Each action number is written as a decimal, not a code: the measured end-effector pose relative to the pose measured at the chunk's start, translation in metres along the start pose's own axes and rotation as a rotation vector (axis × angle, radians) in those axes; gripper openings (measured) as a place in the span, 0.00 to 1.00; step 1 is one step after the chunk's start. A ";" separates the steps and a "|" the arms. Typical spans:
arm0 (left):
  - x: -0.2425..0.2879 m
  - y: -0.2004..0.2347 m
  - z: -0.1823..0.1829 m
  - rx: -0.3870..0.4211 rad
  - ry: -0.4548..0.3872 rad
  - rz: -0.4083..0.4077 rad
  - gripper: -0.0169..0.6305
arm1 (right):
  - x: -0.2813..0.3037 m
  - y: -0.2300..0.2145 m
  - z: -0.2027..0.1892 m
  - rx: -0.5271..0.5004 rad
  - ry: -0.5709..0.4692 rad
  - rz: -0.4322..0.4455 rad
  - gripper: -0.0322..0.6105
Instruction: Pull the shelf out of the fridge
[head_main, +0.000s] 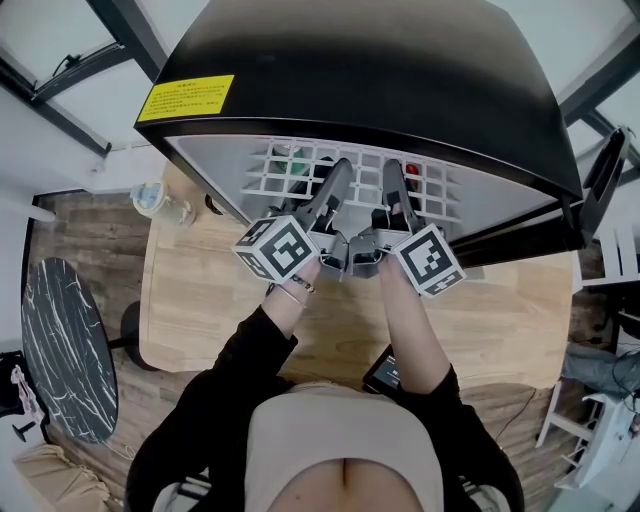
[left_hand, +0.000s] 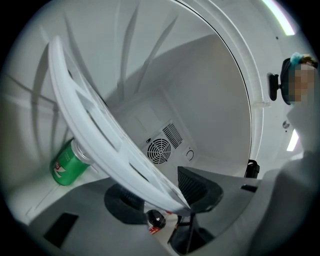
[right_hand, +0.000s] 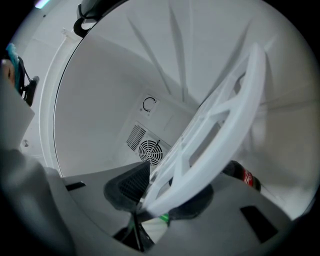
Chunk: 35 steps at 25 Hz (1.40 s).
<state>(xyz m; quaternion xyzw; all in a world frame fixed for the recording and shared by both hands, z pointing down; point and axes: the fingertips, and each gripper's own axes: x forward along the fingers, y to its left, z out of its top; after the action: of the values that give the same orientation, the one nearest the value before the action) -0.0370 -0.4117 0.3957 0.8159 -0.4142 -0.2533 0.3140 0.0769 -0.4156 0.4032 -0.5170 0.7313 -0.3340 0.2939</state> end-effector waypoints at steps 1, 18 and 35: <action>0.000 0.000 0.000 0.000 0.000 0.000 0.32 | 0.000 0.000 0.000 0.000 0.000 0.000 0.26; -0.006 -0.002 -0.003 -0.010 0.005 0.011 0.30 | -0.006 0.001 -0.002 0.007 0.010 0.002 0.26; -0.021 -0.010 -0.007 -0.008 0.008 0.010 0.30 | -0.023 0.006 -0.006 0.002 0.009 0.003 0.26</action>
<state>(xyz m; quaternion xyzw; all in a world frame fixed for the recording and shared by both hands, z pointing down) -0.0379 -0.3872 0.3966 0.8134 -0.4162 -0.2501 0.3203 0.0756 -0.3908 0.4036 -0.5140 0.7331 -0.3365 0.2916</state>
